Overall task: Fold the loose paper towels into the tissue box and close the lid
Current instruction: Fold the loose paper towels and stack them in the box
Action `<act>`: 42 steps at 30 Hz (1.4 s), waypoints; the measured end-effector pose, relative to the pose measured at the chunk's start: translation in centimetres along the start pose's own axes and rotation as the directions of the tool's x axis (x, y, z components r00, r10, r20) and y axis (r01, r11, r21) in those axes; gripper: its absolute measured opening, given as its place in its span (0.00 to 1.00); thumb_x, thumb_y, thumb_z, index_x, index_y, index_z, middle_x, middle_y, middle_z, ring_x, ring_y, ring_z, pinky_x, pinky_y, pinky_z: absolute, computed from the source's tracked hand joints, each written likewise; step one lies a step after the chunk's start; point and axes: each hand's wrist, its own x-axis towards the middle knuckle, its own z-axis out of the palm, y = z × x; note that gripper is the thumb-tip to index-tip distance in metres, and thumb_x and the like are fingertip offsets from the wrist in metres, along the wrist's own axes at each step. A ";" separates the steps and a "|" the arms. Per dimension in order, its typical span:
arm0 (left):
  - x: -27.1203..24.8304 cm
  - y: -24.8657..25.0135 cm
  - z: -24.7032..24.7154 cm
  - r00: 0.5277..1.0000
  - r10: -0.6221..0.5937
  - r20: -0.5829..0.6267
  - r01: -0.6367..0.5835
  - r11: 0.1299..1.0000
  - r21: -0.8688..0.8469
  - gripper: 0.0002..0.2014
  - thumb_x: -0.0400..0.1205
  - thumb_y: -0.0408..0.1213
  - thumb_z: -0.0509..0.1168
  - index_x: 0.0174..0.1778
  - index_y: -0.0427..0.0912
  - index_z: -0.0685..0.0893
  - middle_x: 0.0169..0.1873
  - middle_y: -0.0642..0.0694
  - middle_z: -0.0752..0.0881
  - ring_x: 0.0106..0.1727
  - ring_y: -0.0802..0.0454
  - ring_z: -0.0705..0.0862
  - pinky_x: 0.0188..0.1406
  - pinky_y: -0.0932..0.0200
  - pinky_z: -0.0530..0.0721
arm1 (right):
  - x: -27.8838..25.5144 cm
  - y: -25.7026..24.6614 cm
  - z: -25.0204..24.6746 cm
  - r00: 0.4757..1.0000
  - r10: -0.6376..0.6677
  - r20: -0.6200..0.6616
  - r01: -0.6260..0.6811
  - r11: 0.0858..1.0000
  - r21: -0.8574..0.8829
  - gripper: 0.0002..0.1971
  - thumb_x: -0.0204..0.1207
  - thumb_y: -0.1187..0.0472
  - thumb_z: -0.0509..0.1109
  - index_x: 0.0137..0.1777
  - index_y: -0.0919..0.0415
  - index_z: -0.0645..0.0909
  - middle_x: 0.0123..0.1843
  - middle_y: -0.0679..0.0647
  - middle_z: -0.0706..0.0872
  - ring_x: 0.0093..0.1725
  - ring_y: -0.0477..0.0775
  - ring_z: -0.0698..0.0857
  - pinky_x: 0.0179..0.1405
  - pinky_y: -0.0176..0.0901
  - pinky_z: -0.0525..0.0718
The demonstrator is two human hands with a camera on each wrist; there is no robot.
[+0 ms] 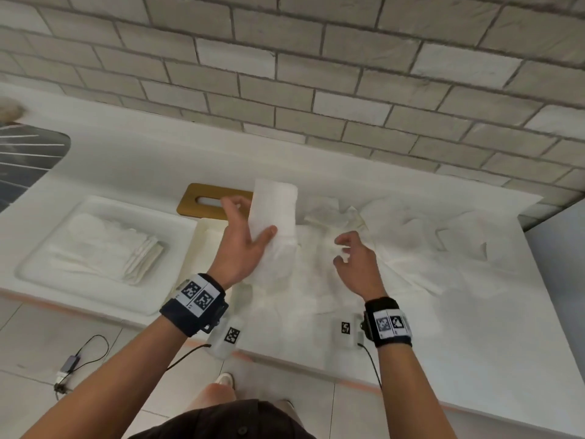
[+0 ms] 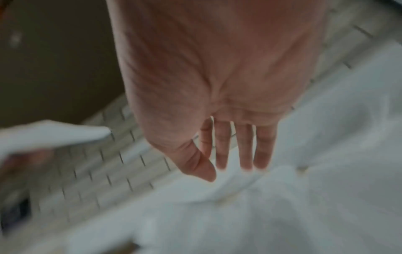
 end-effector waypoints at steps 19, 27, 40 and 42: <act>0.1 -10.0 -8.4 0.926 -0.292 0.241 0.134 0.849 0.511 0.30 0.86 0.20 0.61 0.72 0.52 0.54 0.39 0.41 0.84 0.38 0.47 0.85 0.46 0.50 0.81 | 0.1 -11.2 0.4 0.960 -0.204 -0.191 0.232 0.963 0.139 0.05 0.91 0.53 0.72 0.62 0.48 0.79 0.47 0.42 0.90 0.44 0.40 0.88 0.45 0.39 0.81; 0.2 -10.5 -12.6 0.954 -0.123 0.272 -0.061 0.811 0.582 0.16 0.86 0.34 0.70 0.67 0.49 0.75 0.48 0.46 0.86 0.50 0.44 0.87 0.48 0.49 0.86 | -3.6 -21.9 7.0 0.952 -0.240 -0.193 0.307 0.702 0.642 0.24 0.91 0.68 0.70 0.82 0.49 0.73 0.70 0.48 0.89 0.58 0.48 0.91 0.52 0.44 0.89; -1.2 -12.9 -16.0 0.942 -0.198 0.271 0.018 0.836 0.549 0.19 0.88 0.36 0.70 0.75 0.42 0.79 0.52 0.45 0.93 0.53 0.44 0.90 0.52 0.52 0.85 | -2.5 -18.6 22.1 0.946 0.150 0.289 -0.057 0.950 -0.308 0.51 0.76 0.66 0.85 0.91 0.61 0.56 0.86 0.59 0.66 0.83 0.64 0.75 0.82 0.57 0.77; -1.1 -13.0 -16.0 0.944 -0.190 0.269 0.011 0.836 0.549 0.18 0.88 0.36 0.70 0.74 0.41 0.79 0.53 0.45 0.93 0.54 0.44 0.90 0.51 0.52 0.86 | -2.6 -18.8 22.2 0.945 0.149 0.291 -0.036 0.933 -0.359 0.52 0.75 0.66 0.86 0.91 0.61 0.55 0.87 0.61 0.65 0.82 0.66 0.76 0.81 0.57 0.79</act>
